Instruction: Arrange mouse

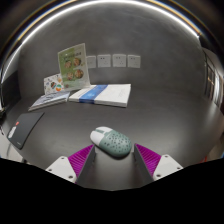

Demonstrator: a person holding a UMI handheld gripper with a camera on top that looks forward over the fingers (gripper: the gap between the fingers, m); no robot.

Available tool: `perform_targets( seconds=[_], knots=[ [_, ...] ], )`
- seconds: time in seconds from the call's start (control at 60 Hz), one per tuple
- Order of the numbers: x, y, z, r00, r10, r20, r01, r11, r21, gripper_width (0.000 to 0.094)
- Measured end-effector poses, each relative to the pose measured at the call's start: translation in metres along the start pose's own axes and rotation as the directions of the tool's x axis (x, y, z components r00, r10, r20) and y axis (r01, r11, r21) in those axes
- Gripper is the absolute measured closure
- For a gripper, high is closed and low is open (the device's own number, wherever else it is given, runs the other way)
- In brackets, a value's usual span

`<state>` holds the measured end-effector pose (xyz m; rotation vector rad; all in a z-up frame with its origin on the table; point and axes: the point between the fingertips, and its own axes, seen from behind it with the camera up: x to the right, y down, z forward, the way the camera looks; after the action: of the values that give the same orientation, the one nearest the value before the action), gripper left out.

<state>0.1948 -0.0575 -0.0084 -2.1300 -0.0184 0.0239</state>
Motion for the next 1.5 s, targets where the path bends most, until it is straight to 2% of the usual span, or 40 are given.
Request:
perform_targets(
  seconds=[0.083,0.267,0.283,0.35,0.367,0.433,0.533,0.6,0.7,0.783,0.85,0.967,1.05,1.133,1.267,1.317,1.5],
  knots=[
    [0.003,-0.014,0.018,1.000,-0.007,0.027,0.007,1.000,0.017,0.0116],
    [0.018,-0.030,0.046,1.000,-0.005,0.026,0.004,1.000,0.030,0.0144],
    [0.019,-0.031,0.048,1.000,-0.004,0.024,0.003,0.999,0.032,0.0105],
    [0.027,-0.034,0.050,1.000,0.009,0.000,-0.009,0.999,0.040,0.0268],
    [0.029,-0.034,0.050,1.000,0.020,-0.008,-0.020,0.999,0.045,0.0354],
    [0.028,-0.033,0.051,0.999,0.037,-0.029,-0.036,0.998,0.059,0.0368],
    [0.029,-0.033,0.049,0.997,0.038,-0.073,-0.033,0.997,0.065,0.0462],
    [0.030,-0.034,0.048,0.995,0.053,-0.084,-0.048,0.997,0.058,0.0493],
    [0.032,-0.038,0.033,0.980,0.175,-0.099,-0.172,0.984,0.034,0.0514],
    [0.031,-0.070,-0.002,0.967,0.199,-0.162,-0.183,0.977,0.109,0.0512],
    [0.003,-0.114,-0.039,0.958,0.216,-0.189,-0.173,0.960,0.219,0.0513],
    [-0.114,-0.180,-0.088,0.969,0.184,-0.164,-0.113,0.922,0.369,0.0516],
    [-0.213,-0.204,-0.089,0.976,0.174,-0.130,-0.104,0.902,0.420,0.0520],
    [-0.319,-0.186,-0.064,0.983,0.173,-0.065,-0.135,0.913,0.386,0.0519],
    [-0.441,-0.109,-0.005,0.996,0.094,0.005,-0.093,0.974,0.207,0.0515],
    [-0.458,-0.090,0.001,0.998,0.055,0.002,-0.055,0.987,0.151,0.0517],
    [-0.475,-0.034,0.029,0.998,0.045,-0.048,-0.043,0.998,0.036,0.0516]
  ],
)
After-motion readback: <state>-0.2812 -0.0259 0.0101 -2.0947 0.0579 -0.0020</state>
